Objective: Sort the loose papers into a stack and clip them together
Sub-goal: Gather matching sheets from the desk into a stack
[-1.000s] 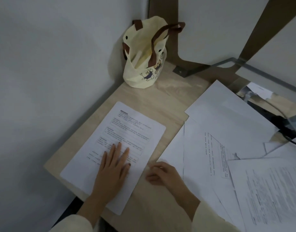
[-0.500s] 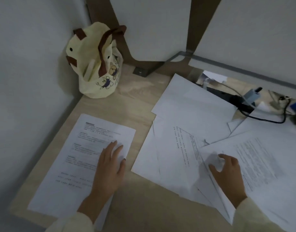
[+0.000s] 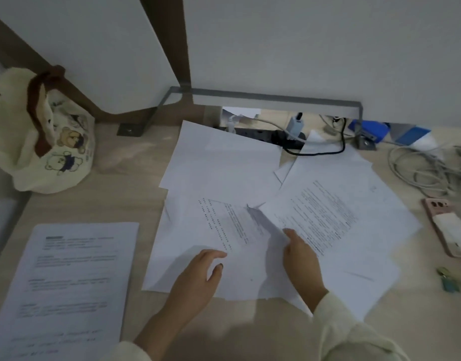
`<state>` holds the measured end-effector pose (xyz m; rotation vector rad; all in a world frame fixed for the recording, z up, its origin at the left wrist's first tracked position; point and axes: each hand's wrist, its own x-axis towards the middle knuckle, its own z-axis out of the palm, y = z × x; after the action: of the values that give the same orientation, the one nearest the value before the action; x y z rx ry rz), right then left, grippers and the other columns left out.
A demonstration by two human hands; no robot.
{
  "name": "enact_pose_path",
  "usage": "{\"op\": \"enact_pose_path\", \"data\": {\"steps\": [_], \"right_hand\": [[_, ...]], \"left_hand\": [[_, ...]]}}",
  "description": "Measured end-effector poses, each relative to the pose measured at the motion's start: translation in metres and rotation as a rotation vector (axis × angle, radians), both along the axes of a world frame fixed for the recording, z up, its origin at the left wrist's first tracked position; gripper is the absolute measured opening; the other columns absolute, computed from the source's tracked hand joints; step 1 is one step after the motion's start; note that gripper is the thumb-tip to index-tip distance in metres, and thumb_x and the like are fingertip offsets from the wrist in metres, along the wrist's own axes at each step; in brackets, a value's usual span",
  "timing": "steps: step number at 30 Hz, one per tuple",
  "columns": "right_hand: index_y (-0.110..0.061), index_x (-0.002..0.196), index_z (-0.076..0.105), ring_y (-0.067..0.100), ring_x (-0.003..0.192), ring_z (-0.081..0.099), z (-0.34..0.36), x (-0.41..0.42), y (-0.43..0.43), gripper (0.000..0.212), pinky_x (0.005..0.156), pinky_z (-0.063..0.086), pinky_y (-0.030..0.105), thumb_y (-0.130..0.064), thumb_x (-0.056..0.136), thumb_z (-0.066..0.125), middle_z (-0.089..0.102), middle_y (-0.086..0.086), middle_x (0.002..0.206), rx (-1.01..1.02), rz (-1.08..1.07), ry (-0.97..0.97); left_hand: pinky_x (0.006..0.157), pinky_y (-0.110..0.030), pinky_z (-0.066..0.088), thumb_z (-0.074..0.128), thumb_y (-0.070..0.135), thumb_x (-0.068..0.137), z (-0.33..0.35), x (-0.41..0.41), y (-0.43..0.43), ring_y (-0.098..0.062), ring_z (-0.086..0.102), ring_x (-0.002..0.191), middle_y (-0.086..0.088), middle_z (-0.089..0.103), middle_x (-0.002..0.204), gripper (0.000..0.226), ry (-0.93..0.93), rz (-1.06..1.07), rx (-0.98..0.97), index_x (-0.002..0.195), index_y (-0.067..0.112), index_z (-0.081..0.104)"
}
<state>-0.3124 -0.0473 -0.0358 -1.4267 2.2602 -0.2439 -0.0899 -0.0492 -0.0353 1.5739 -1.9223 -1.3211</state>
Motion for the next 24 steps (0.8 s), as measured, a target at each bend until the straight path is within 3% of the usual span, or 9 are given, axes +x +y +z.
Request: {"op": "enact_pose_path", "data": {"steps": [2, 6, 9, 11, 14, 16, 19, 21, 24], "right_hand": [[0.004, 0.096, 0.055, 0.026, 0.074, 0.053, 0.01, -0.006, -0.001, 0.02, 0.063, 0.036, 0.029, -0.003, 0.093, 0.036, 0.055, 0.015, 0.081, -0.06, -0.235, -0.255], [-0.007, 0.089, 0.057, 0.026, 0.079, 0.055, 0.023, -0.002, 0.009, 0.02, 0.071, 0.044, 0.035, -0.016, 0.096, 0.041, 0.058, 0.013, 0.087, -0.087, -0.63, -0.98], [-0.004, 0.104, 0.057, 0.028, 0.086, 0.06, 0.035, 0.01, 0.017, 0.022, 0.068, 0.056, 0.038, -0.015, 0.097, 0.04, 0.064, 0.014, 0.094, -0.076, -0.796, -1.464], [-0.001, 0.106, 0.055, 0.03, 0.088, 0.062, 0.041, 0.016, 0.018, 0.023, 0.061, 0.06, 0.038, -0.014, 0.098, 0.038, 0.064, 0.018, 0.096, -0.033, -0.857, -1.667], [0.001, 0.097, 0.057, 0.031, 0.078, 0.069, 0.046, 0.02, 0.021, 0.021, 0.063, 0.06, 0.043, -0.011, 0.096, 0.04, 0.069, 0.02, 0.087, 0.035, -0.856, -1.804], [-0.001, 0.099, 0.058, 0.03, 0.079, 0.07, 0.048, 0.016, 0.025, 0.02, 0.071, 0.059, 0.043, -0.012, 0.095, 0.042, 0.071, 0.019, 0.087, 0.074, -0.759, -1.841], [-0.005, 0.108, 0.057, 0.03, 0.09, 0.068, 0.05, -0.001, 0.031, 0.024, 0.082, 0.057, 0.04, -0.02, 0.09, 0.05, 0.069, 0.016, 0.094, 0.111, -0.618, -1.802], [-0.006, 0.107, 0.057, 0.033, 0.102, 0.065, 0.05, -0.02, 0.033, 0.026, 0.09, 0.053, 0.042, -0.022, 0.087, 0.053, 0.066, 0.018, 0.102, 0.113, -0.591, -1.753], [-0.006, 0.112, 0.055, 0.034, 0.11, 0.06, 0.046, -0.056, 0.035, 0.025, 0.094, 0.049, 0.041, -0.02, 0.093, 0.046, 0.062, 0.019, 0.115, 0.022, -0.599, -1.596]], "left_hand": [[0.094, -0.014, 0.032, 0.053, 0.037, 0.09, 0.006, -0.001, 0.004, 0.001, 0.045, 0.121, 0.025, 0.048, 0.121, 0.023, 0.052, 0.005, 0.123, 0.107, 0.049, 0.044], [0.1, -0.022, 0.032, 0.059, 0.079, 0.052, 0.024, -0.013, 0.013, 0.005, 0.034, 0.12, 0.032, 0.033, 0.128, 0.083, 0.077, -0.087, 0.335, 0.125, 0.056, 0.028], [0.102, -0.02, 0.031, 0.071, 0.065, 0.057, 0.032, -0.03, 0.024, 0.008, 0.025, 0.125, 0.037, 0.017, 0.132, 0.103, 0.067, -0.208, 0.345, 0.135, 0.054, 0.006], [0.096, -0.009, 0.031, 0.074, 0.06, 0.058, 0.031, -0.038, 0.033, 0.021, 0.026, 0.117, 0.042, 0.006, 0.134, 0.109, 0.058, -0.231, 0.312, 0.135, 0.054, -0.004], [0.087, 0.0, 0.033, 0.07, 0.036, 0.077, 0.018, -0.046, 0.044, 0.03, 0.031, 0.107, 0.047, 0.01, 0.13, 0.085, 0.135, -0.056, 0.194, 0.128, 0.056, 0.006], [0.095, -0.011, 0.039, 0.06, 0.02, 0.087, 0.009, -0.048, 0.048, 0.012, 0.046, 0.116, 0.046, 0.039, 0.125, 0.056, 0.223, 0.171, 0.105, 0.123, 0.052, 0.032], [0.082, -0.021, 0.053, 0.049, -0.002, 0.089, 0.008, -0.053, 0.049, -0.009, 0.061, 0.101, 0.03, 0.066, 0.096, 0.041, 0.344, 0.477, 0.145, 0.099, 0.036, 0.059], [0.07, -0.018, 0.056, 0.046, -0.004, 0.091, 0.013, -0.055, 0.049, -0.019, 0.062, 0.095, 0.012, 0.068, 0.094, 0.032, 0.462, 0.627, 0.183, 0.095, 0.023, 0.062], [0.067, -0.02, 0.058, 0.048, 0.004, 0.093, 0.015, -0.052, 0.05, -0.026, 0.062, 0.097, -0.007, 0.064, 0.107, 0.022, 0.586, 0.787, 0.259, 0.112, 0.007, 0.059]]}}
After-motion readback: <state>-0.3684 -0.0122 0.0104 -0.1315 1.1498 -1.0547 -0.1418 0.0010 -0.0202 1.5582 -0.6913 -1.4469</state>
